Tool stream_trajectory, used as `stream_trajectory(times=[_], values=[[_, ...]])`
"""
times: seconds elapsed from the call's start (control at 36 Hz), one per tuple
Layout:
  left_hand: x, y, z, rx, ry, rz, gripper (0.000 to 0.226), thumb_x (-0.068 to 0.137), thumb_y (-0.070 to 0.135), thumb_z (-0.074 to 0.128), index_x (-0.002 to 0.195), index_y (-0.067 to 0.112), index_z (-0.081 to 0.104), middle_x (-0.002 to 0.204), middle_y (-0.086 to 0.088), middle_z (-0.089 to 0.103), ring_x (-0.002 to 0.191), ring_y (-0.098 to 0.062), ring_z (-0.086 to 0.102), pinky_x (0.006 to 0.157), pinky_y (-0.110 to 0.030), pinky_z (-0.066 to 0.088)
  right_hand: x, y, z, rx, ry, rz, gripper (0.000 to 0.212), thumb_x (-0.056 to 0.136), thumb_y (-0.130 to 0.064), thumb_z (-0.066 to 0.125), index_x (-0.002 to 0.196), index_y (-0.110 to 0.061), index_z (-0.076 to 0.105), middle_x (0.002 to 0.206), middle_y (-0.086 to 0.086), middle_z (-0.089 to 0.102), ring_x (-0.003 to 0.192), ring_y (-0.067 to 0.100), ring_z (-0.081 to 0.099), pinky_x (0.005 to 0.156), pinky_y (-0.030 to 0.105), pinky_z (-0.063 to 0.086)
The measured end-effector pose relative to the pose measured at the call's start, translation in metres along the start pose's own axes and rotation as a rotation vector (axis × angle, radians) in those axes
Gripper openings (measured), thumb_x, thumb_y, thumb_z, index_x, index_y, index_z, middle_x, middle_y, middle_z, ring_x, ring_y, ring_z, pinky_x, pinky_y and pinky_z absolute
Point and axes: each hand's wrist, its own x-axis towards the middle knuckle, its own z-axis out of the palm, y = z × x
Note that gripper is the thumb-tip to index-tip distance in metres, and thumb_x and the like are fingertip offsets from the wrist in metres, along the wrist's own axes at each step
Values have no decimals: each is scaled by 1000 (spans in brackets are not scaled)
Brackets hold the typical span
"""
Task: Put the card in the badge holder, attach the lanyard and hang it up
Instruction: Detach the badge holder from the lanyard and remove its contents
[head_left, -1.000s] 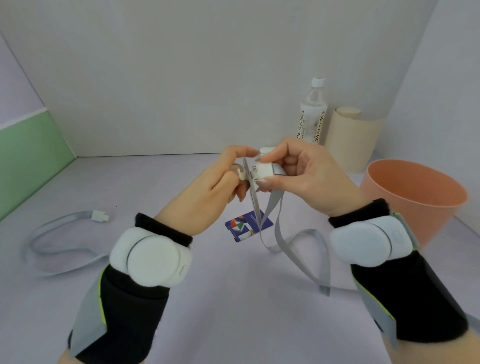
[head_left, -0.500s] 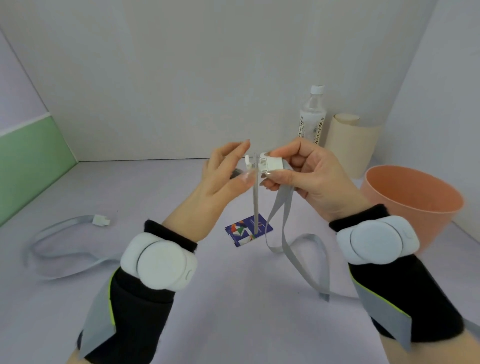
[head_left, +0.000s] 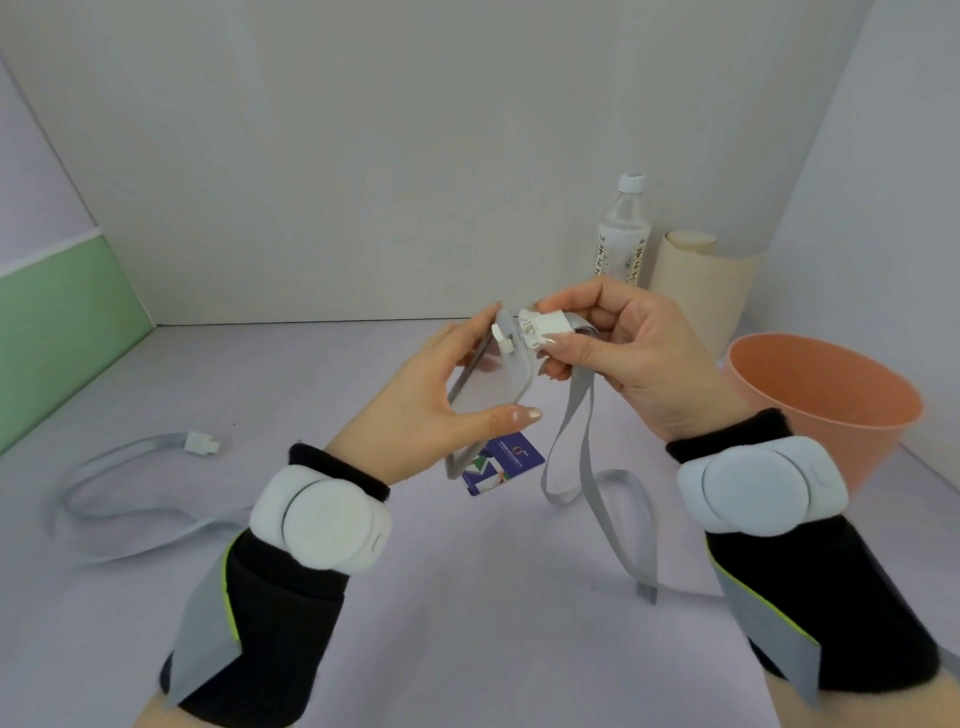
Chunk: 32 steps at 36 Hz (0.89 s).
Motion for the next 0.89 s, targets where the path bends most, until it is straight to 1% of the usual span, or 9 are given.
stream_trajectory(times=[0.17, 0.31, 0.5, 0.56, 0.64, 0.69, 0.75, 0.81, 0.89], values=[[1, -9, -1, 117, -26, -50, 87, 70, 30, 75, 142, 23, 28, 119, 8, 45, 110, 3, 45, 85, 8, 25, 0, 1, -2, -275, 1, -8, 24, 74, 9, 66, 85, -12, 61, 70, 3, 65, 51, 4, 62, 57, 14, 52], [2, -14, 0, 192, -41, -62, 99, 56, 57, 69, 141, 27, 28, 108, 26, 40, 106, 4, 44, 90, 3, 28, 0, 6, 0, -448, 31, 8, 24, 74, 1, 69, 81, -21, 62, 72, 4, 62, 66, 14, 62, 70, 27, 54], [0, -16, -1, 267, -52, -53, 98, 55, 60, 64, 140, 27, 30, 113, 13, 42, 107, -6, 46, 101, -22, 34, 3, 15, -3, -565, 34, 26, 26, 71, -6, 72, 75, -29, 60, 85, 21, 67, 81, 40, 63, 78, 47, 53], [0, -16, -1, 277, -52, -54, 95, 58, 56, 68, 140, 26, 30, 112, 13, 42, 107, -7, 46, 101, -23, 34, 4, 18, -5, -628, 34, 29, 27, 71, -6, 71, 74, -31, 60, 82, 20, 64, 73, 33, 62, 71, 39, 51], [1, -18, -2, 270, -49, -68, 89, 66, 46, 75, 140, 26, 30, 112, 14, 41, 107, -7, 46, 98, -20, 33, 4, 22, -9, -726, 46, 50, 29, 72, -5, 68, 74, -32, 58, 72, 6, 57, 56, 6, 49, 57, 14, 39], [1, -20, -3, 276, -65, -80, 88, 67, 43, 75, 141, 25, 30, 112, 14, 41, 106, -6, 45, 95, -17, 32, 5, 25, -10, -759, 69, 67, 23, 72, -6, 67, 77, -27, 60, 70, 2, 55, 55, 4, 47, 55, 11, 36], [1, -23, -2, 283, -98, -102, 86, 69, 38, 75, 141, 23, 30, 114, 13, 39, 107, -6, 44, 92, -12, 29, 5, 27, -13, -760, 104, 68, 19, 74, -7, 66, 79, -24, 60, 71, 4, 55, 59, 8, 49, 60, 15, 39], [1, -25, 0, 274, -146, -132, 85, 69, 35, 75, 140, 23, 31, 116, 13, 37, 107, -6, 44, 89, -10, 29, 7, 31, -17, -718, 137, 62, 22, 75, -8, 66, 77, -28, 57, 74, 10, 56, 69, 25, 56, 68, 28, 47], [-1, -29, 7, 265, -245, -185, 80, 70, 35, 75, 137, 26, 33, 119, 12, 34, 108, -6, 43, 89, -13, 32, 6, 33, -20, -636, 187, 70, 23, 78, -8, 64, 78, -29, 55, 86, 18, 61, 83, 36, 61, 74, 42, 55]])
